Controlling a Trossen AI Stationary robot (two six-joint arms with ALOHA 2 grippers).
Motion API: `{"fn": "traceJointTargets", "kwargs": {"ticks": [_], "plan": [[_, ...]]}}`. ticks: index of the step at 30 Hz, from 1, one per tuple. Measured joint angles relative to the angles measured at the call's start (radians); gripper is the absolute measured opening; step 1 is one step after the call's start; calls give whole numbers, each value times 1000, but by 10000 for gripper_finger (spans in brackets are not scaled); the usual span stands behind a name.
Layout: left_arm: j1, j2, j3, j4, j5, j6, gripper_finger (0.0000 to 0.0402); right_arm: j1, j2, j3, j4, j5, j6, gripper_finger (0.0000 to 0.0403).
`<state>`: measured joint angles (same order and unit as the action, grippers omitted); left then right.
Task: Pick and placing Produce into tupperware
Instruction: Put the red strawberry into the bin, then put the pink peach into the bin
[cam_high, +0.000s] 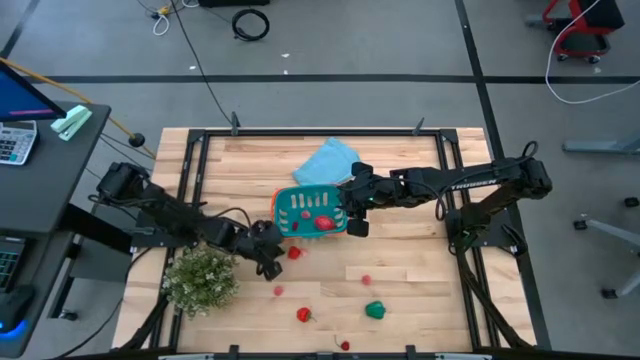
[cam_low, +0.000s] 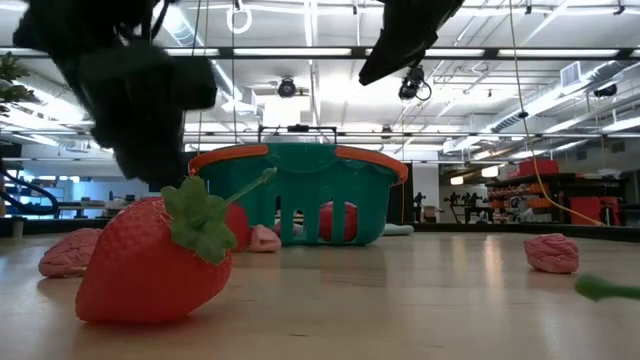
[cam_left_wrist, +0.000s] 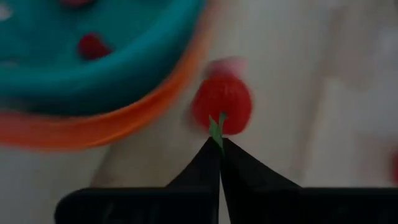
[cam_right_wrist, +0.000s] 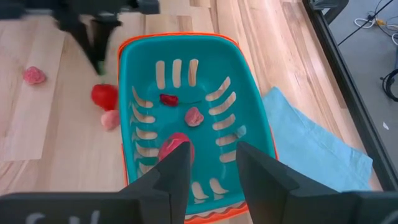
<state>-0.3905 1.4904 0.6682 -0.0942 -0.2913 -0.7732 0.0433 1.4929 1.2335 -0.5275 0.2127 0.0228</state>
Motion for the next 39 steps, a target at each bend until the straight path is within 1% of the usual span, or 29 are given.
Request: {"fn": "traceJointTargets", "kwargs": {"ticks": [4,6,8,11,13,15,17,19,22,25,27,31,36,39], "plan": [[-47,-11,93,-62,-1,16,7,0,0,0,0,0,0,138],[-66,-18,154,-117,-11,62,6,0,0,0,0,0,0,138],[-79,-25,225,-203,-58,126,5,0,0,0,1,0,-6,138],[-71,-26,336,-394,-185,202,7,0,0,0,4,10,-21,138],[-47,-26,396,-521,-256,235,5,0,0,0,3,25,-20,138],[-6,-26,429,-605,-296,259,5,0,0,0,0,33,-12,138],[45,-26,440,-644,-308,301,6,0,0,0,1,40,-6,138],[99,-25,438,-635,-298,369,10,0,0,0,1,41,-1,138],[178,-15,418,-604,-231,447,12,0,0,0,1,42,-1,138],[245,-15,398,-572,-158,469,14,0,0,0,0,42,-1,138],[276,-15,390,-577,-121,471,22,0,0,0,-4,41,-1,138],[302,-15,388,-575,-68,471,61,0,0,0,-6,41,0,138],[293,-15,388,-569,-66,472,121,0,0,0,-6,41,0,138],[273,-15,388,-557,-49,473,150,0,0,0,-5,42,0,138]]}}
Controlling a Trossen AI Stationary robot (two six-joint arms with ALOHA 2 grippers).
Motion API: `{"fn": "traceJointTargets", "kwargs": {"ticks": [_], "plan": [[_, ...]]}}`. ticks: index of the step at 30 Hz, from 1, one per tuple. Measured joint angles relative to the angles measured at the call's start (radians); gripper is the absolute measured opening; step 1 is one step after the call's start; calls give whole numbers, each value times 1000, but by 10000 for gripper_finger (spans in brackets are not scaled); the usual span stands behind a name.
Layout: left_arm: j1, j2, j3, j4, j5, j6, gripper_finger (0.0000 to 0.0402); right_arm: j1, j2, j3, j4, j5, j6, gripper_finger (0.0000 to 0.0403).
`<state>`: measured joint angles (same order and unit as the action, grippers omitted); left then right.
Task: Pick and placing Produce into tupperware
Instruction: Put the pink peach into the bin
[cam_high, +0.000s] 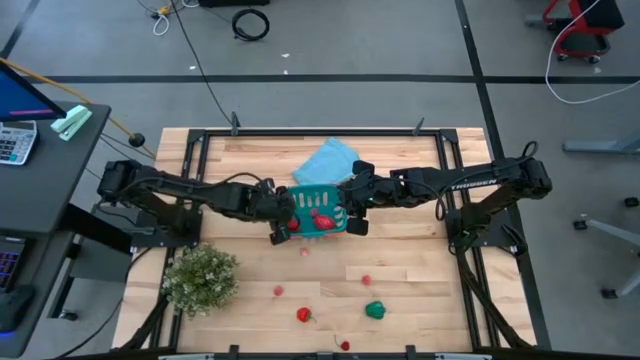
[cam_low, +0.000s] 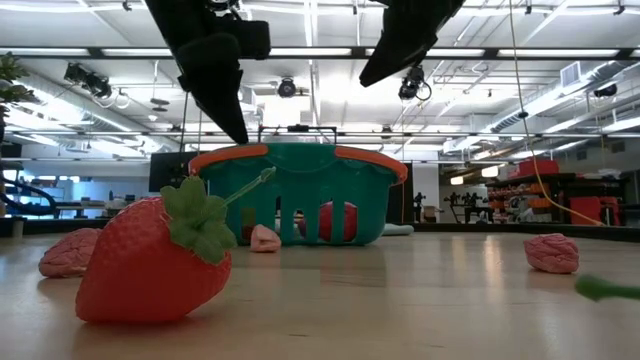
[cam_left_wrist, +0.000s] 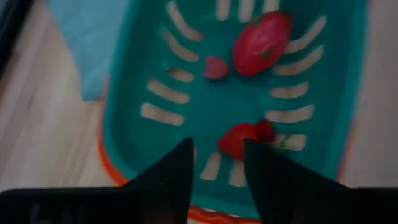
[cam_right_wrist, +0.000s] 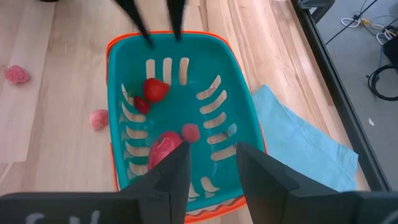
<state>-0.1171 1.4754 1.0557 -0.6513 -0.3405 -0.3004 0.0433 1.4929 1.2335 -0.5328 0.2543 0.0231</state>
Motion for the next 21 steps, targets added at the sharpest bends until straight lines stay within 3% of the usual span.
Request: {"fn": "traceJointTargets", "kwargs": {"ticks": [6,12,17,21], "plan": [[-87,0,0,151,126,10,163,0,0,0,0,0,0,138],[-198,54,2,288,131,63,137,0,0,0,4,0,0,138],[-242,182,1,278,127,67,129,0,0,0,4,0,0,138],[-245,275,0,287,64,194,139,0,0,0,6,0,0,138]]}}
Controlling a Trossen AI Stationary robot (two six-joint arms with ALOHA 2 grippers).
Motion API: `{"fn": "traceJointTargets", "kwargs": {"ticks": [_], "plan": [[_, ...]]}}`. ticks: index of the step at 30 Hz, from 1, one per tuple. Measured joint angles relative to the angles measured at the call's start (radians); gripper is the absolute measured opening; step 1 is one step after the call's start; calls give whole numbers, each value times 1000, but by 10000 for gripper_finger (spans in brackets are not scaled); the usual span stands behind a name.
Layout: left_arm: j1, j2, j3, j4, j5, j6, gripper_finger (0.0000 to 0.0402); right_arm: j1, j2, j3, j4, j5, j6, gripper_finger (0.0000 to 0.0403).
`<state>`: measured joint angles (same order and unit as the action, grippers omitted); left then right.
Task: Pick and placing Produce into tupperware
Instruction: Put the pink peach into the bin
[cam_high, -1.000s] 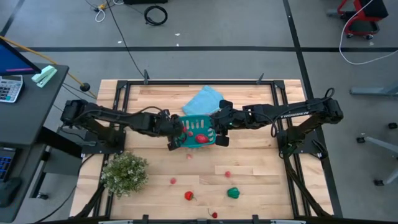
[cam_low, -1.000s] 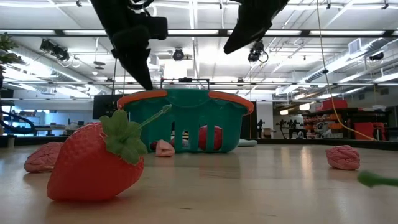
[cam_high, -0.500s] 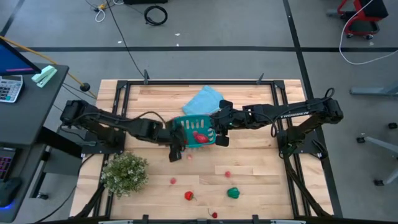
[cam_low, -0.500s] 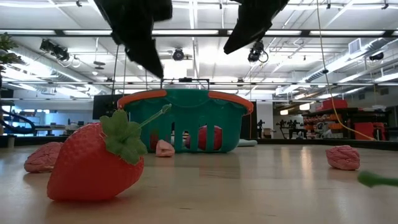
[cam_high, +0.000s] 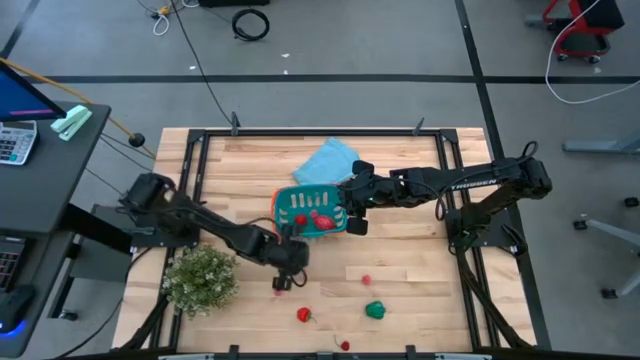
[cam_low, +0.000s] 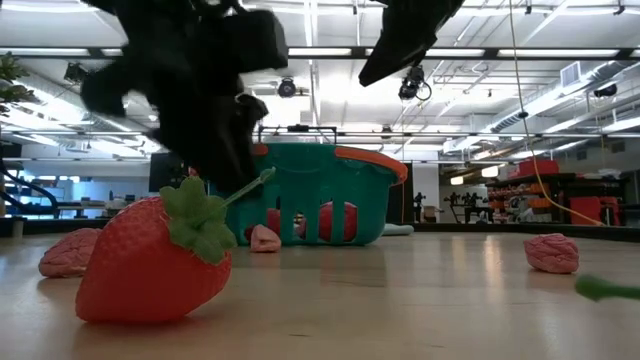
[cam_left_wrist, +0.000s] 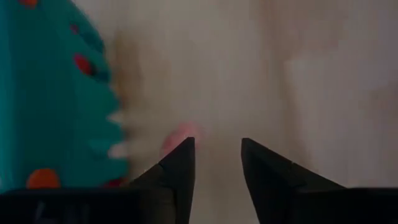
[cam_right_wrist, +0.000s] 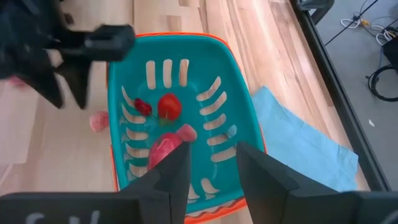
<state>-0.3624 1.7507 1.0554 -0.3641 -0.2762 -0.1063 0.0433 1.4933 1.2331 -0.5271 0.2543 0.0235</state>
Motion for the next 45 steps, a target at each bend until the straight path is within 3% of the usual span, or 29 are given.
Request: {"fn": "traceJointTargets", "kwargs": {"ticks": [3,15,38,45], "plan": [[9,39,0,17,-47,72,154,0,0,0,-4,0,2,138],[67,64,1,33,-41,138,196,-2,0,0,-8,0,2,138],[73,58,1,36,21,-5,173,-2,0,0,-8,0,-1,138],[58,55,83,-68,19,-24,176,-2,0,0,-8,0,-1,138]]}}
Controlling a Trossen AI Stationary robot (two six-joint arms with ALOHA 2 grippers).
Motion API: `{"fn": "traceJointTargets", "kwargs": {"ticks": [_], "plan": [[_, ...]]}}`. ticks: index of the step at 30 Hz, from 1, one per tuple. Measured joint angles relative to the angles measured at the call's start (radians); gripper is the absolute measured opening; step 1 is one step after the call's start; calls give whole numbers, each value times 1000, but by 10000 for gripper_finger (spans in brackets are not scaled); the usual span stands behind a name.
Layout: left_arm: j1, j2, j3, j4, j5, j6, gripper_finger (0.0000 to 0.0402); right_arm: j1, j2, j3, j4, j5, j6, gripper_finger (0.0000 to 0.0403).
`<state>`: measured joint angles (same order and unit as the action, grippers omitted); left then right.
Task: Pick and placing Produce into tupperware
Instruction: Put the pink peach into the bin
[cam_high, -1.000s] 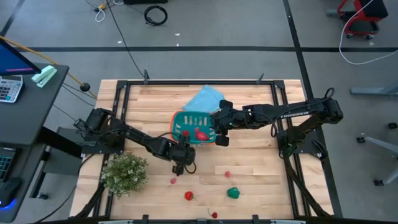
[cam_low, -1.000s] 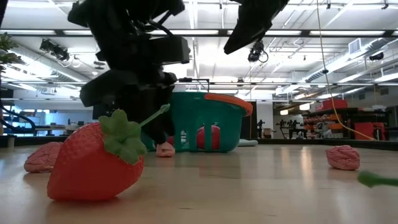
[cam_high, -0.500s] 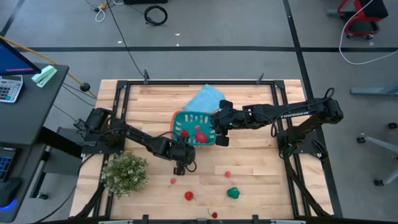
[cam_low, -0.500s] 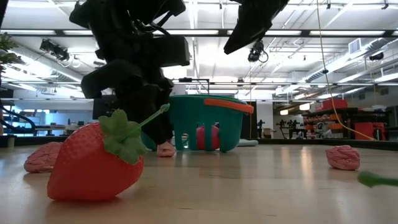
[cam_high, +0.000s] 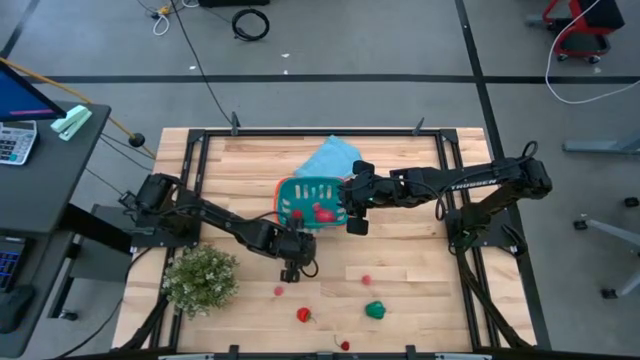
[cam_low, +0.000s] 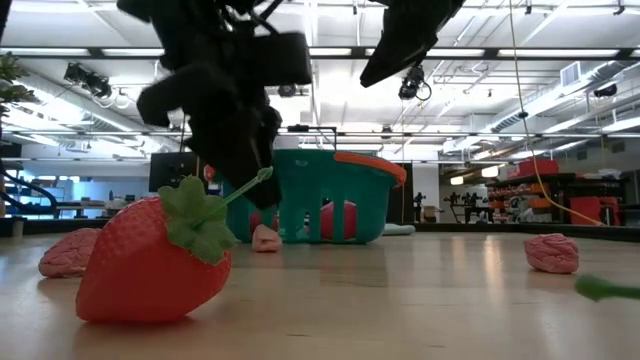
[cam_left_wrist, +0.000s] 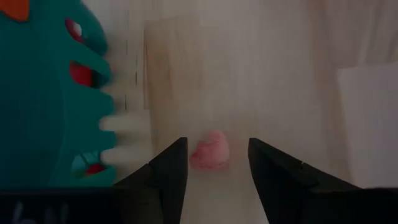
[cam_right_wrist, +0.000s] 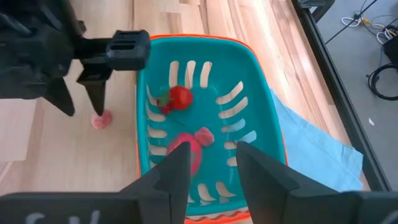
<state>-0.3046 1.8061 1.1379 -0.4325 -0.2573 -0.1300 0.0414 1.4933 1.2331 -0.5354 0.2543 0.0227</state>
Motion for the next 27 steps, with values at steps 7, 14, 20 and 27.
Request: {"fn": "traceJointTargets", "kwargs": {"ticks": [7,14,20,27], "plan": [[-41,-2,72,-103,0,-178,167,0,0,0,0,0,-15,138],[-78,68,71,-102,-61,-437,157,0,0,0,-1,0,-24,136],[-78,137,71,-97,-97,-506,151,0,0,0,-5,0,-18,133],[-78,134,71,-110,-139,-514,149,0,0,0,-13,0,-16,133]]}}
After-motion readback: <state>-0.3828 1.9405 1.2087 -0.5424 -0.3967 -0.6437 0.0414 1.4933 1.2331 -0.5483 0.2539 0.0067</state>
